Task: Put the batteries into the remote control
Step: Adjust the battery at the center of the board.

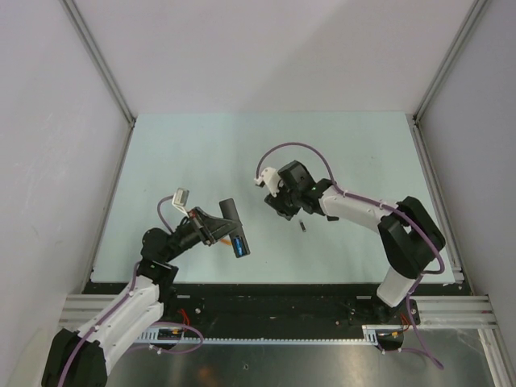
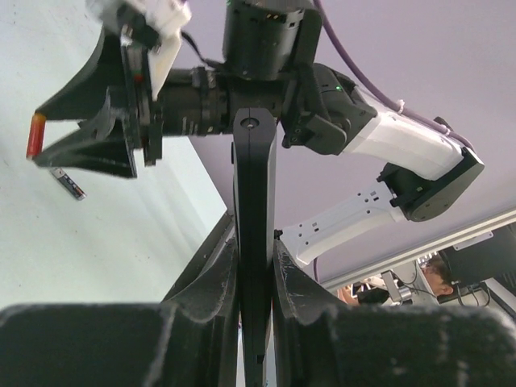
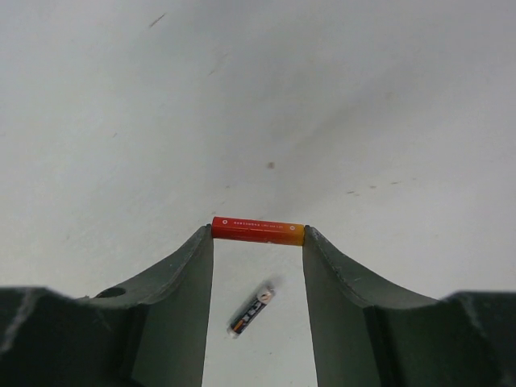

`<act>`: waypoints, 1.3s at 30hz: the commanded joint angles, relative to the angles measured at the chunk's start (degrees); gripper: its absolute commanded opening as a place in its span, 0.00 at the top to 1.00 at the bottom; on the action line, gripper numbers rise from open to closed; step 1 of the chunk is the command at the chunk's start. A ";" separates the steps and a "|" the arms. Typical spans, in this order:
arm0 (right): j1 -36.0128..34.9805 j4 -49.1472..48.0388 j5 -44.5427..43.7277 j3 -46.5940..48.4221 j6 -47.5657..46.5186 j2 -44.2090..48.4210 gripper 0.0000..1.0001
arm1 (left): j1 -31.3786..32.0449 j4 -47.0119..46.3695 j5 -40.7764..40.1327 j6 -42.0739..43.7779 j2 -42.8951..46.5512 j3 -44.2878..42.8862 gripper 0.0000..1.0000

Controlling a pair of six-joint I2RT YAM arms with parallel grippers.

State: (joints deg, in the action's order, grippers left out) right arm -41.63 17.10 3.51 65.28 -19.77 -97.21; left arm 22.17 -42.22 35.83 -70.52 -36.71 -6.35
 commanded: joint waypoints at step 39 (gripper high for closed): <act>-2.41 2.06 4.58 -0.85 -5.11 -5.89 0.36 | 0.41 -2.08 0.02 -1.29 3.13 1.95 1.00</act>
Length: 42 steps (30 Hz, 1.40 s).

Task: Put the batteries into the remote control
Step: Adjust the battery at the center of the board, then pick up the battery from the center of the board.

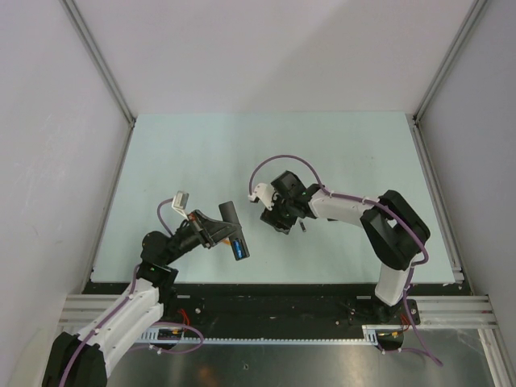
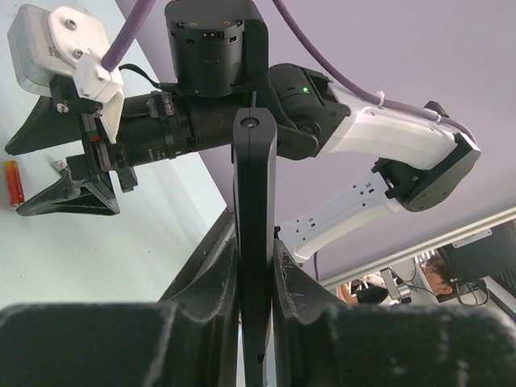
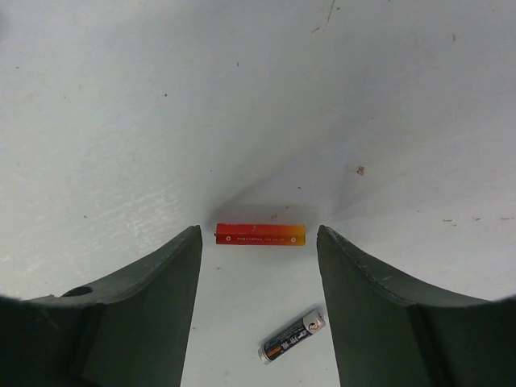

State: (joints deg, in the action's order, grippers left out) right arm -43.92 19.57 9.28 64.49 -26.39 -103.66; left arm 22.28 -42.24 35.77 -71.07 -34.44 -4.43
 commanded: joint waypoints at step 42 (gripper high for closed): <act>-10.83 14.79 -40.92 5.47 99.78 -1.46 0.58 | 0.39 -1.35 -2.72 -1.27 2.27 0.91 1.00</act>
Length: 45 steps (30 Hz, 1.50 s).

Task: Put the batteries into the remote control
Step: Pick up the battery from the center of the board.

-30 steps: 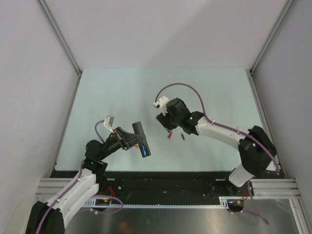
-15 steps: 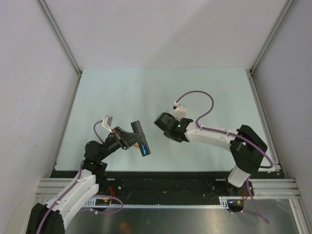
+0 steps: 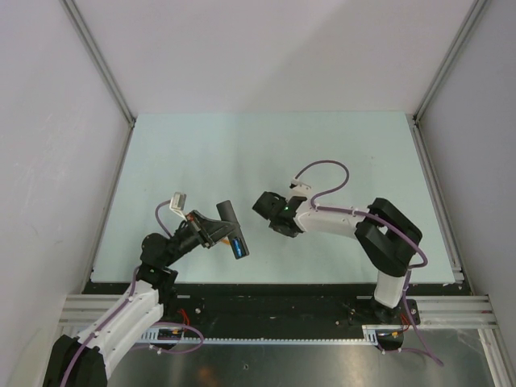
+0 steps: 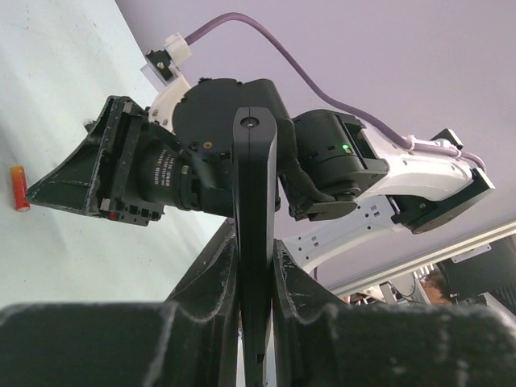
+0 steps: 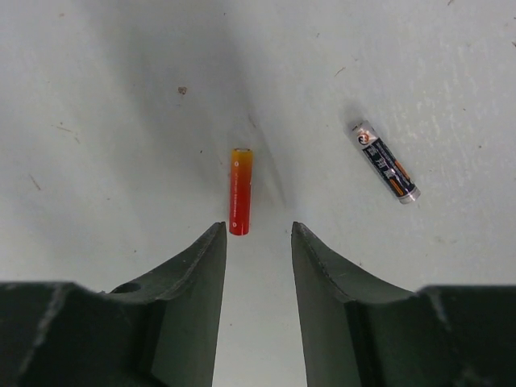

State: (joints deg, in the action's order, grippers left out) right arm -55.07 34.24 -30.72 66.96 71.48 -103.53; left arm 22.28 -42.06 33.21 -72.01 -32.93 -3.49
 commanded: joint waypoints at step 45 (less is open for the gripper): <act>-0.57 16.55 10.14 6.07 -39.21 23.00 1.00 | 1.97 -1.70 -5.17 0.99 -8.19 -5.29 1.00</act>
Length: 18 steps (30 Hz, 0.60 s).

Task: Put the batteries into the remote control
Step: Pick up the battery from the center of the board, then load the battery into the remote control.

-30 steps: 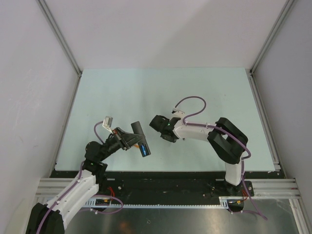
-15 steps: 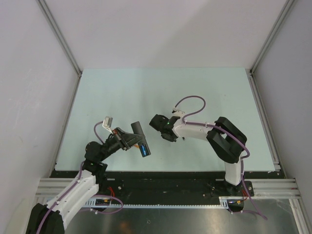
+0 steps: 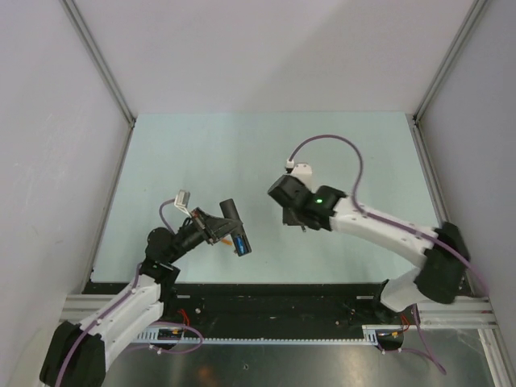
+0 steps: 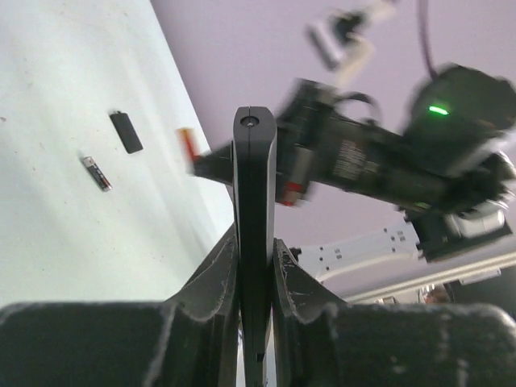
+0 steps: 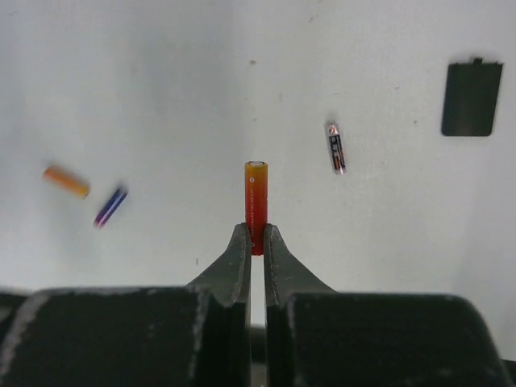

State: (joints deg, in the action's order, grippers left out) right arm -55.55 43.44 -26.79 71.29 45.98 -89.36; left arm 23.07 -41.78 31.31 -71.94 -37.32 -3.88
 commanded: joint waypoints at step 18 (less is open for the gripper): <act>-2.55 16.94 30.56 12.38 -24.09 11.15 1.00 | 9.18 -38.80 -10.21 -9.18 -41.49 -12.03 1.00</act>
State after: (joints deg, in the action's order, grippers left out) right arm -57.98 60.53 -0.58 79.70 24.03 -76.09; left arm 30.41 -66.85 23.92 -77.89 -74.37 -13.28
